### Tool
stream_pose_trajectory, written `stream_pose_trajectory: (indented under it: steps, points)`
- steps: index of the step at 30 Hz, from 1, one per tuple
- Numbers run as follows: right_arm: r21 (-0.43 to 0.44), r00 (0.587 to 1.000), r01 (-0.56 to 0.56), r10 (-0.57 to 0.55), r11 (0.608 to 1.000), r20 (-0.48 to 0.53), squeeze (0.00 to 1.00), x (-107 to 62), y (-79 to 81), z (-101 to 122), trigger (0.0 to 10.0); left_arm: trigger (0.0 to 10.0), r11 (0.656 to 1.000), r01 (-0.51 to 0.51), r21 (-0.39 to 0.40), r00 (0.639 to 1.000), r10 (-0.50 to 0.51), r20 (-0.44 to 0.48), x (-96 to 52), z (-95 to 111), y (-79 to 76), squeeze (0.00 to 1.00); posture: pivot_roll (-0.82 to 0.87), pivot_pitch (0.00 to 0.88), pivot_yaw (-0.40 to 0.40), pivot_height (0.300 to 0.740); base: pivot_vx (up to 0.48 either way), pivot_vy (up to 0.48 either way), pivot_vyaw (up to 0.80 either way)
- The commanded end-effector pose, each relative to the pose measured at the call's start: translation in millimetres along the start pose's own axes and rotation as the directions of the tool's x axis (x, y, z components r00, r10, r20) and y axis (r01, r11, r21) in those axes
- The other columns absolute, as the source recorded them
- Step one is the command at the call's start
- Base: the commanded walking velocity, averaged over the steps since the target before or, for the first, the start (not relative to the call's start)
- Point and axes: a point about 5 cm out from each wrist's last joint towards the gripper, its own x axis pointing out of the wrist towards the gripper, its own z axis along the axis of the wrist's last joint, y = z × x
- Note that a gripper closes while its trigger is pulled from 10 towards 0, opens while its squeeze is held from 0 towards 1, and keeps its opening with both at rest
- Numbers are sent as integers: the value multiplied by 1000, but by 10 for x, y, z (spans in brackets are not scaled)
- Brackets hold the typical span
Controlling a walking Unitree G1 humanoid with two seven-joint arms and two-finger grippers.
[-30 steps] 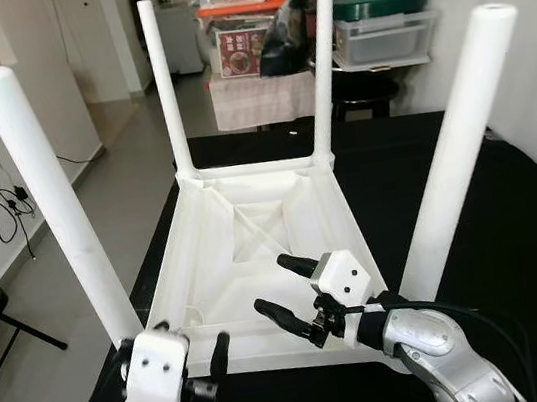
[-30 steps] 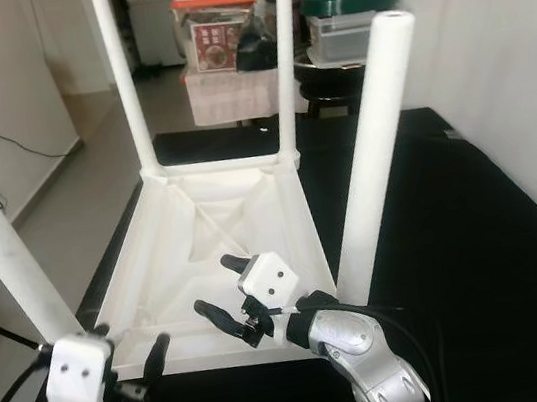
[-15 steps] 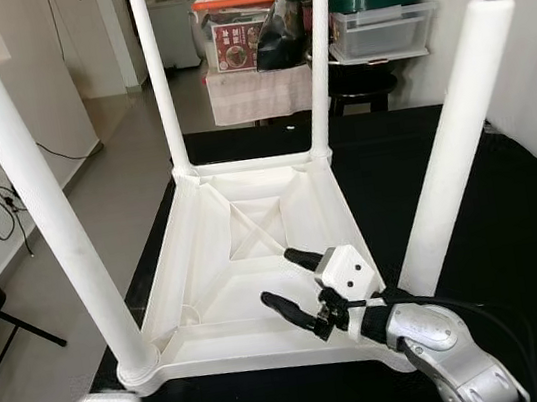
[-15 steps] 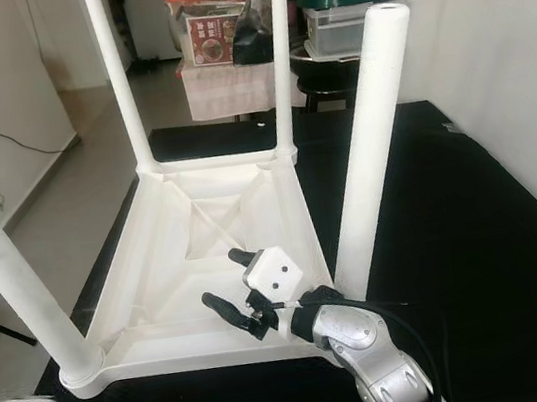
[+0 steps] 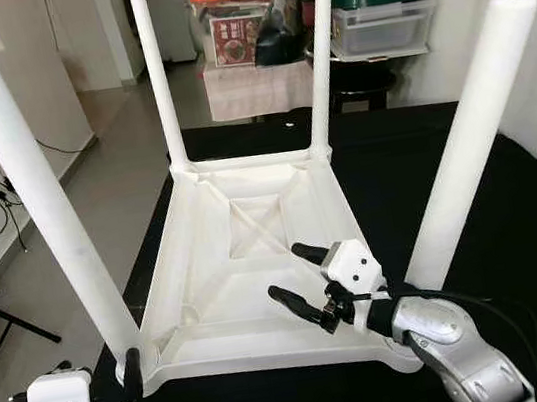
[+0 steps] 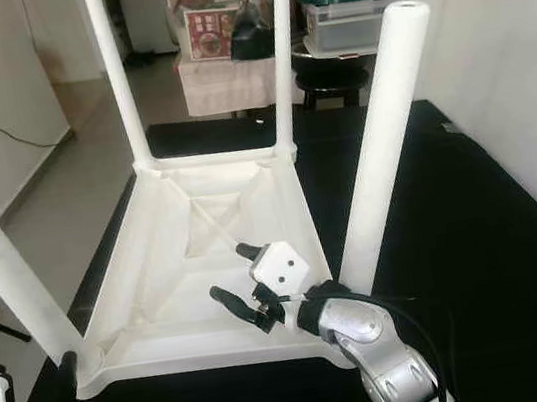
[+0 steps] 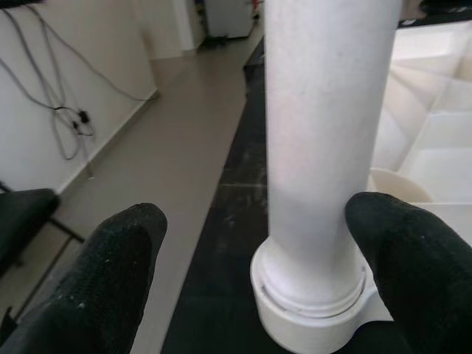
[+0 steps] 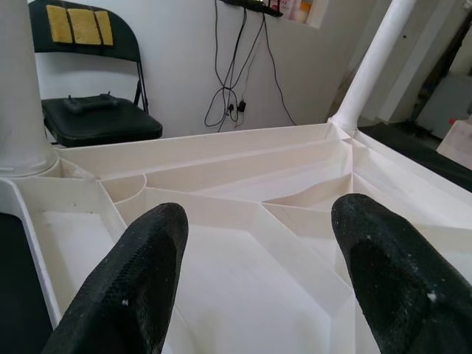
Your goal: Building children table
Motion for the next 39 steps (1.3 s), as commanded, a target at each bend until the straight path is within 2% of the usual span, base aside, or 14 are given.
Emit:
stream_pose_trajectory:
  steps: [1,3,10,17,18,29,32,33,34,35,37,38,39]
  points:
    - [-9,1000,15,-15,1000,-17,0,-33,-60,4,10000,10000,1000,9,-11,1000,-9,1,59,-43,53,0,-31,40,-47,740,0,0,0]
    - [-7,1000,17,-17,1000,-14,0,-55,-74,28,10000,10000,998,47,-40,999,-46,20,146,-52,38,0,-38,43,-48,740,0,0,0]
    - [0,1000,16,-16,1000,-11,0,-118,-86,63,10000,10000,994,93,-59,995,-91,49,233,-39,-11,0,-65,51,-50,740,0,0,0]
    - [-1,1000,17,-17,1000,-19,0,-157,-87,62,10000,10000,993,98,-66,994,-94,61,281,-36,-22,0,-70,52,-50,740,0,0,0]
    - [-1,1000,15,-15,1000,-23,0,-174,-88,70,10000,0,993,95,-68,994,-91,62,299,-54,-8,0,-72,53,-50,740,0,0,0]
    - [45,996,-92,92,995,2,0,-356,-41,214,10000,0,991,99,-88,993,-93,67,325,-101,34,0,-90,55,-49,740,0,0,0]
    - [92,965,-262,260,961,36,0,-674,11,409,10000,0,990,110,-88,992,-104,76,372,-90,52,0,-111,54,-39,740,0,0,0]
    - [92,965,-262,260,961,36,0,-674,11,409,10000,0,990,110,-88,992,-104,76,372,-90,52,0,-111,54,-39,740,0,0,0]
    - [94,954,-301,299,949,33,0,-762,18,451,10000,0,990,114,-87,991,-107,79,385,-84,54,0,-111,54,-39,740,0,0,0]
    - [94,954,-301,299,949,33,0,-762,18,451,10000,0,990,114,-87,991,-107,79,385,-84,54,0,-111,54,-39,740,0,0,0]
    - [90,941,-337,338,937,4,0,-926,-19,511,10000,0,989,122,-82,990,-115,84,400,-74,55,0,-116,56,-36,740,0,0,0]
    - [90,941,-337,338,937,4,0,-926,-19,511,10000,0,989,122,-82,990,-115,84,400,-74,55,0,-116,56,-36,740,0,0,0]
    - [85,934,-348,353,934,-58,0,-1085,-80,529,10000,0,989,124,-80,989,-117,87,407,-65,61,0,-128,59,-30,740,0,0,0]
